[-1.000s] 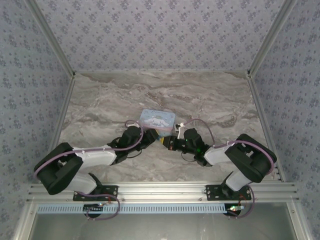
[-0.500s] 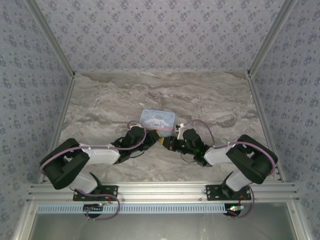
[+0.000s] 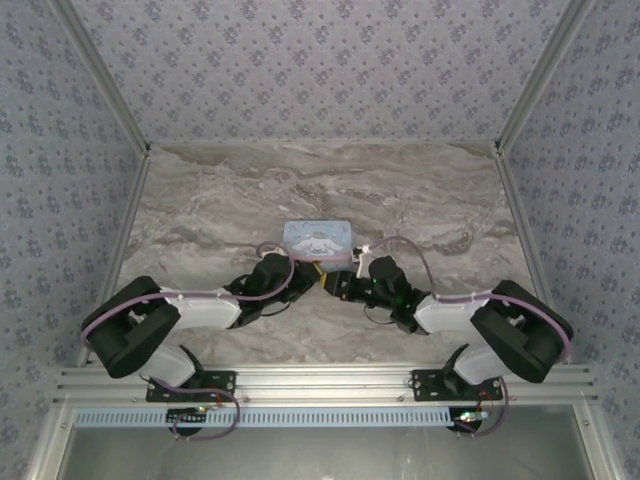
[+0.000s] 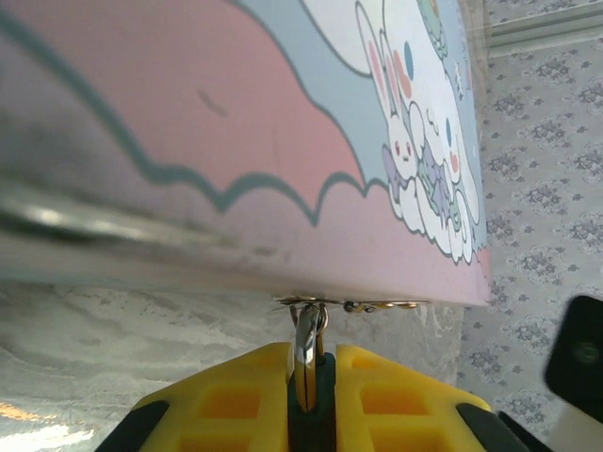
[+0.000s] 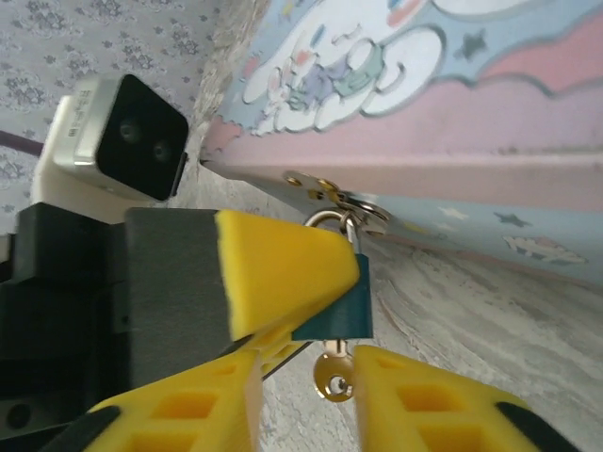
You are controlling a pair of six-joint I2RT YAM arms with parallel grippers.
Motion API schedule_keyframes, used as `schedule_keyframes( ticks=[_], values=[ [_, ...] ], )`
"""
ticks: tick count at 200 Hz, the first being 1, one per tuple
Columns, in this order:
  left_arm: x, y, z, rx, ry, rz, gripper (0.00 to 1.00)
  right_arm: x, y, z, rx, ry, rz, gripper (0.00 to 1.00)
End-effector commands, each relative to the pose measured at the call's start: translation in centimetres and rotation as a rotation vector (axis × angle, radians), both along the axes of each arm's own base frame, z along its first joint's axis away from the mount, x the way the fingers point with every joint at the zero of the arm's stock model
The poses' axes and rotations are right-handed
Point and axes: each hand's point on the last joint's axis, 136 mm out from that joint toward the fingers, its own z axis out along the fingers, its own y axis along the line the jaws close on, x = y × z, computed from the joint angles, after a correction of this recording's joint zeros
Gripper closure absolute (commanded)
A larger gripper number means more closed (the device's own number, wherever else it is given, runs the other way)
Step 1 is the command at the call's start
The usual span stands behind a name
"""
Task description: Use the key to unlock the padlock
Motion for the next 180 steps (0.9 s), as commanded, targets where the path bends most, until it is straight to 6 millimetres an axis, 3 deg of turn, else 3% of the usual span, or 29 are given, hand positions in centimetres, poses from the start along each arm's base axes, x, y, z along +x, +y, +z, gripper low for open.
schedule_keyframes(
  ticks=[1, 36, 90, 128, 160, 180],
  values=[
    [0.9, -0.7, 1.7, -0.031, -0.041, 0.015, 1.00, -0.2, -1.3, 0.0, -0.101, -0.080, 0.000, 0.62],
    [0.9, -0.2, 1.9, -0.035, -0.026, 0.048, 1.00, -0.3, -5.0, 1.0, -0.299, -0.237, -0.018, 0.40],
    [1.1, -0.7, 2.7, -0.067, 0.019, 0.063, 1.00, -0.4, -8.7, 6.5, -0.407, -0.565, -0.063, 0.01],
    [1.0, -0.9, 2.6, -0.105, 0.111, 0.098, 1.00, -1.2, -8.7, 8.8, -0.440, -0.774, 0.003, 0.00],
    [0.8, -1.5, 2.9, -0.158, 0.186, 0.118, 1.00, -3.2, -7.0, 8.7, -0.525, -0.925, 0.186, 0.00],
    [0.6, -1.5, 2.7, -0.173, 0.249, 0.144, 1.00, -3.3, -6.7, 8.0, -0.659, -1.015, 0.205, 0.00]
  ],
)
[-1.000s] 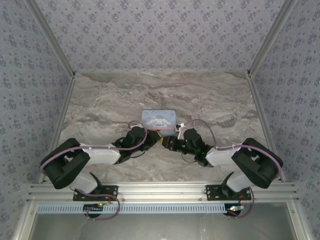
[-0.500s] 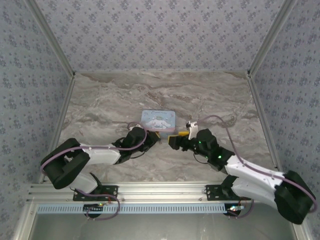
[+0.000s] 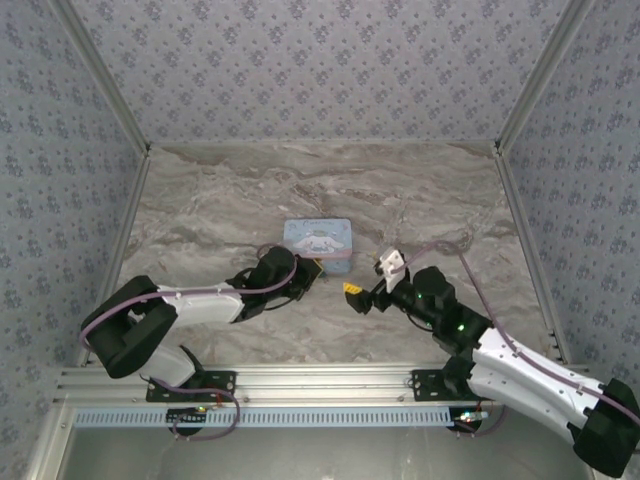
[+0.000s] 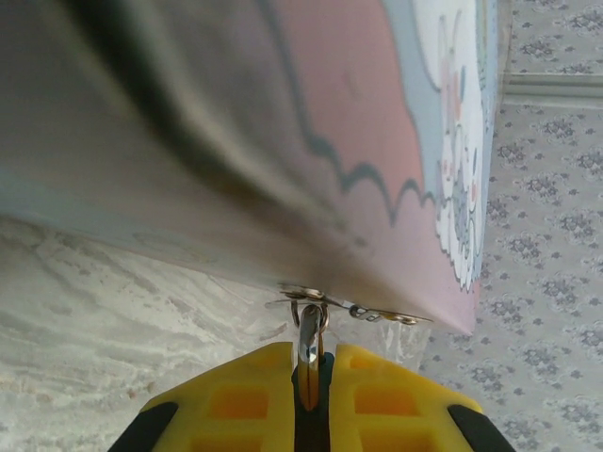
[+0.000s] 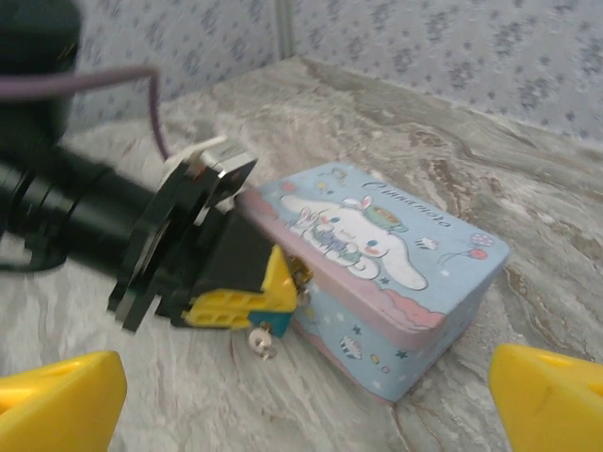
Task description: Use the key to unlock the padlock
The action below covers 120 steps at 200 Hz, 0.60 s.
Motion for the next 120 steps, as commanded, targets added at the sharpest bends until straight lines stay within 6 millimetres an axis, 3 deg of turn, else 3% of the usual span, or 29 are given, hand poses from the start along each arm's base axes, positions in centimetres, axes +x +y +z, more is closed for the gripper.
schedule_keyframes(
  ticks=[1, 66, 120],
  values=[
    [0.1, -1.0, 2.1, -0.090, 0.062, 0.032, 1.00, -0.5, 0.4, -0.8, -0.202, -0.164, 0.038, 0.00],
    [-0.5, -1.8, 1.9, -0.163, 0.214, 0.069, 1.00, -0.4, 1.8, -4.0, -0.461, -0.407, 0.019, 0.01],
    [-0.9, -2.1, 1.4, -0.175, 0.256, 0.064, 1.00, -0.1, 3.1, -5.0, -0.532, -0.424, 0.058, 0.27]
  ],
)
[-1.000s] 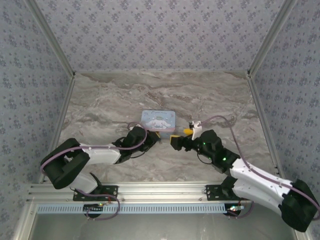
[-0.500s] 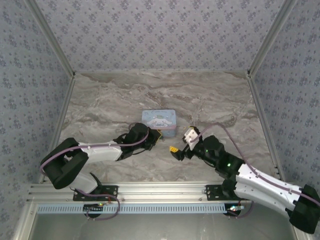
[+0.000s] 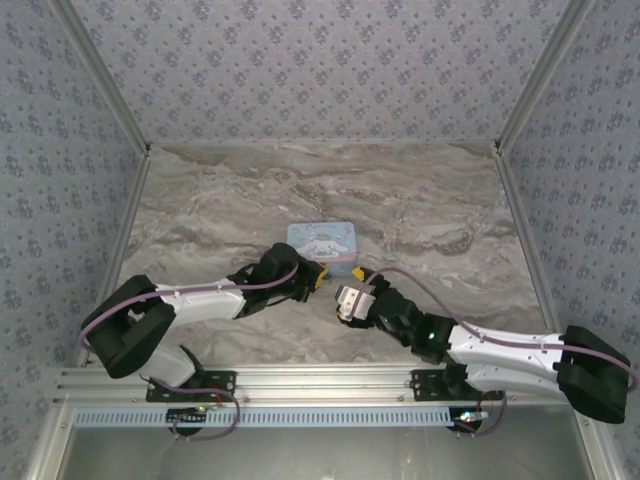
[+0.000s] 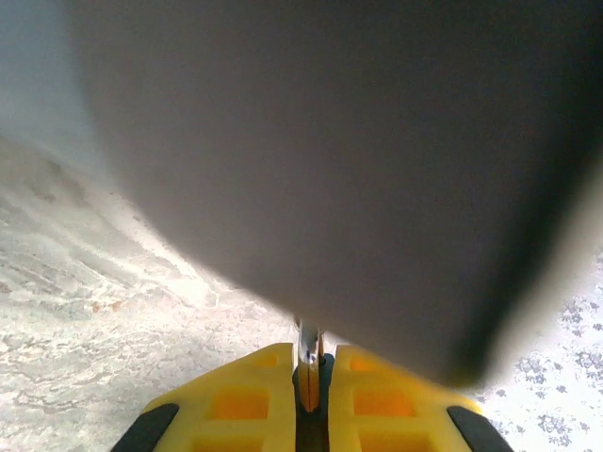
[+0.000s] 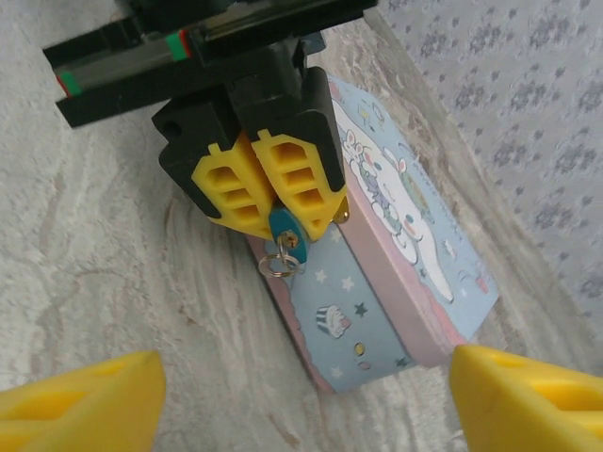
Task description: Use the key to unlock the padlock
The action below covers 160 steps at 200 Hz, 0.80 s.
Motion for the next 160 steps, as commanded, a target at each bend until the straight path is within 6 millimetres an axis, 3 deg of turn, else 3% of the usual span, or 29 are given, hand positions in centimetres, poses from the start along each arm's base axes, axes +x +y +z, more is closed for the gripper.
schedule_keyframes(
  ticks=[1, 36, 160],
  values=[
    [0.1, -1.0, 1.2, -0.049, 0.023, -0.002, 1.00, 0.6, 0.7, 1.5, 0.010, -0.060, -0.001, 0.28],
    [0.0, -1.1, 1.2, -0.049, 0.027, -0.005, 1.00, 0.8, 1.8, 0.6, 0.013, -0.023, 0.018, 0.42],
    [-0.2, -1.1, 0.8, -0.040, 0.044, -0.010, 1.00, 3.0, 4.2, -0.5, 0.014, 0.011, 0.025, 0.66]
  ],
)
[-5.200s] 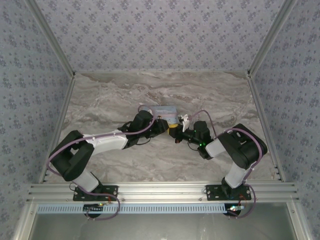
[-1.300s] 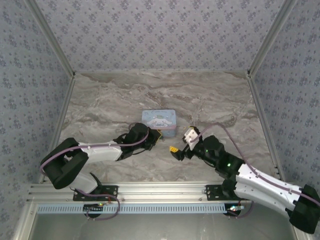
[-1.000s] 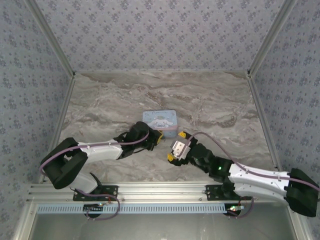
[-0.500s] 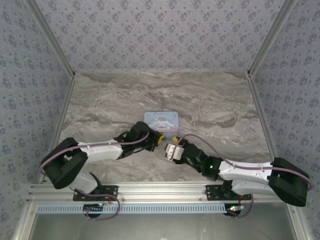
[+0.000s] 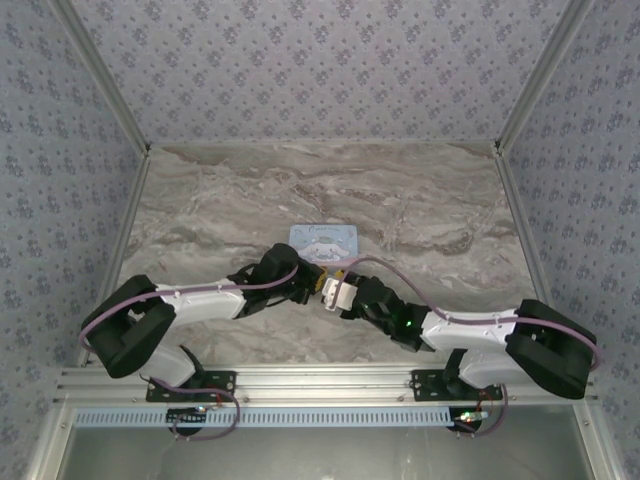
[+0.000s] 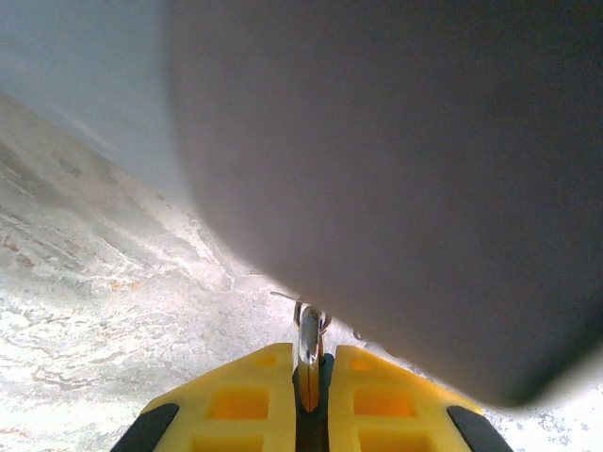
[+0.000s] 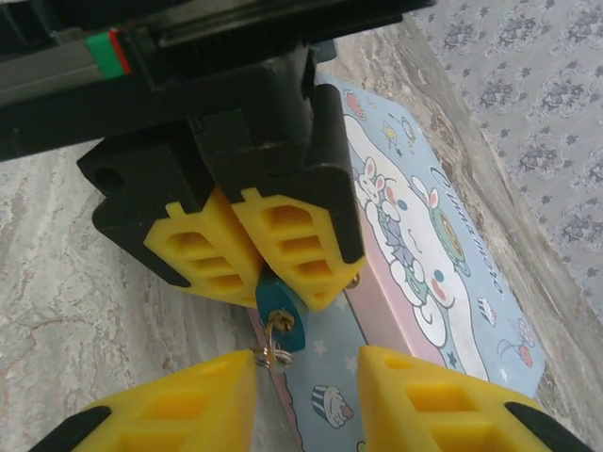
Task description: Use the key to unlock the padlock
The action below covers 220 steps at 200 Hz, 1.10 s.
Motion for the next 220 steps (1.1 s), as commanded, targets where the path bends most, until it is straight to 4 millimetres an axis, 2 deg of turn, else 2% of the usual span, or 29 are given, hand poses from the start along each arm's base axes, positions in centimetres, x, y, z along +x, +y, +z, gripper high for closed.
schedule_keyframes(
  ticks=[1, 54, 89, 126, 220],
  values=[
    [0.4, -1.0, 1.2, -0.034, 0.000, 0.001, 1.00, 0.5, 1.2, 1.2, 0.047, -0.012, 0.012, 0.67],
    [0.3, -1.0, 1.0, -0.035, 0.005, 0.000, 1.00, 0.9, 1.6, 0.5, 0.043, 0.000, 0.005, 0.90],
    [0.4, -1.1, 1.0, -0.038, 0.006, -0.003, 1.00, 1.0, 1.3, 0.5, 0.074, 0.021, -0.019, 1.00],
    [0.4, -1.3, 0.8, -0.042, 0.011, -0.004, 1.00, 1.2, 0.9, 1.2, 0.198, 0.101, -0.094, 1.00],
    [0.5, -1.8, 0.5, -0.044, 0.019, -0.017, 1.00, 0.9, 0.5, -0.1, 0.514, 0.429, -0.295, 1.00]
  ],
)
